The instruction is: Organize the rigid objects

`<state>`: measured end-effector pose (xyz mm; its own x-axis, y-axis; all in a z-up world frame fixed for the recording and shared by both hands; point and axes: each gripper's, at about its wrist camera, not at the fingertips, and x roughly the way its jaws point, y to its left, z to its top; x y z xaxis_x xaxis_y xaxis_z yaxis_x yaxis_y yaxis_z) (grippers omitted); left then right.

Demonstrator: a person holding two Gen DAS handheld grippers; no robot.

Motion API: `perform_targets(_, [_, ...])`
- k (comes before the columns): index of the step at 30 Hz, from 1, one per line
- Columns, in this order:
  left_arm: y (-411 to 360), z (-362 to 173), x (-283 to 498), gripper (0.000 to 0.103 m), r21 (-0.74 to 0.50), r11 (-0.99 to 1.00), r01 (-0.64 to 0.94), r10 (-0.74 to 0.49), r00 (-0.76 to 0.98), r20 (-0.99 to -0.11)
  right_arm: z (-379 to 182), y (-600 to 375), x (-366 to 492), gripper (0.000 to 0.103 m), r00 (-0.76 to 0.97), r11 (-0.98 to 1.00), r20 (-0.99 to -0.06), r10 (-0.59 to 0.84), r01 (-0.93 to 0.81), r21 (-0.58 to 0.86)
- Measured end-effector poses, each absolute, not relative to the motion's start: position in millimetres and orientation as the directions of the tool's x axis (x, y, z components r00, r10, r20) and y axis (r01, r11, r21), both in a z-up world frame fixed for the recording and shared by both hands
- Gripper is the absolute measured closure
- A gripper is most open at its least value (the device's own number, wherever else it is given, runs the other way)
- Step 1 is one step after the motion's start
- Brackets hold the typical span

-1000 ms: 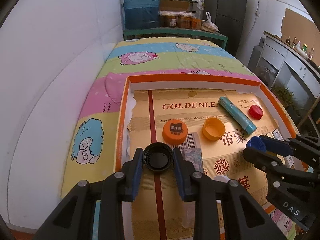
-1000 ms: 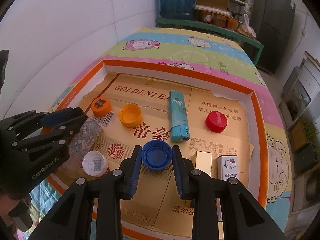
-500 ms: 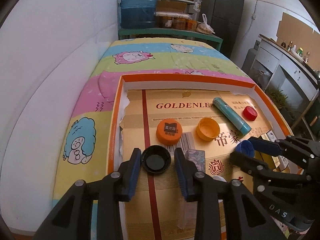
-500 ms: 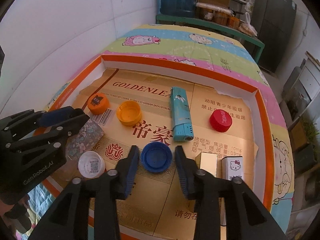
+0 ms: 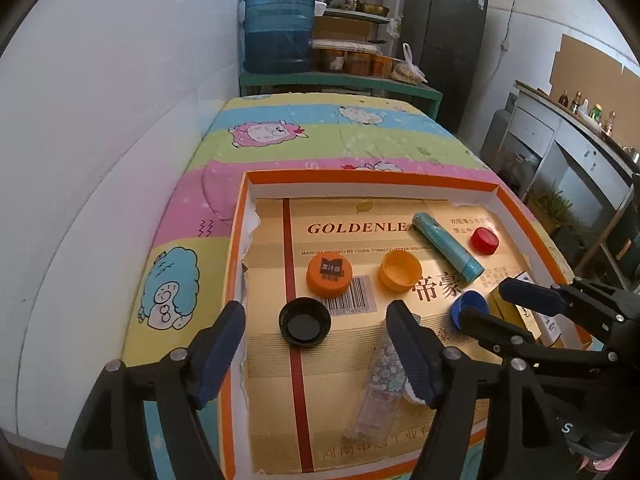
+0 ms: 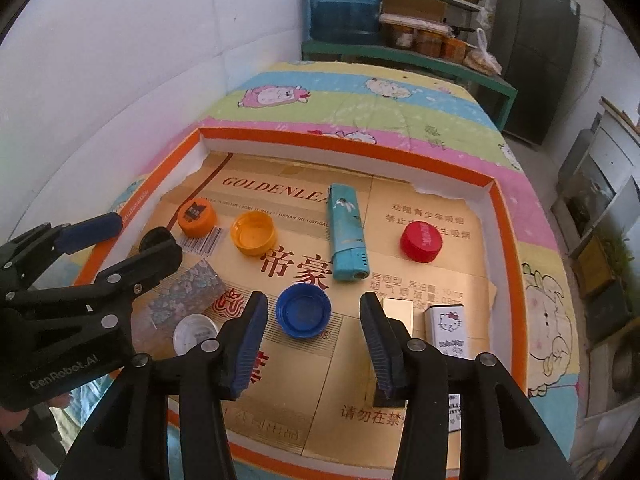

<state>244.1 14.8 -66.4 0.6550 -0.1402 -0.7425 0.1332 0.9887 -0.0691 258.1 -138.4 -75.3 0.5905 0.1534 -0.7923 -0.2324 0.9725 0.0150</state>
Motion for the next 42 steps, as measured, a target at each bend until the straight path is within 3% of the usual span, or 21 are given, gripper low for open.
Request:
perform_targets(3, [15, -62, 240, 0.03, -0.071, 0.989, 0.133, -0.142, 0.665, -0.734, -70, -142, 253, 0.048, 0.607, 0.977, -0.782, 0.143, -0.212, 0.014])
perform_targets(20, [9, -32, 186, 0.03, -0.104, 0.986, 0.13, -0.166, 0.708, -0.686, -35, -154, 193, 0.047, 0.689, 0.993, -0.718, 0.099, -0.116, 0.026])
perform_targets(33, [10, 13, 110, 0.03, 0.008, 1.0, -0.011, 0.013, 0.8, -0.6, 3, -149, 116, 0.047, 0.743, 0.991, -0.657, 0.126, -0.123, 0.051])
perform_targets(42, [11, 32, 60, 0.03, -0.045, 0.999, -0.004, -0.022, 0.836, -0.549, 21, -156, 62, 0.047, 0.757, 0.994, -0.644, 0.107, -0.083, 0.067])
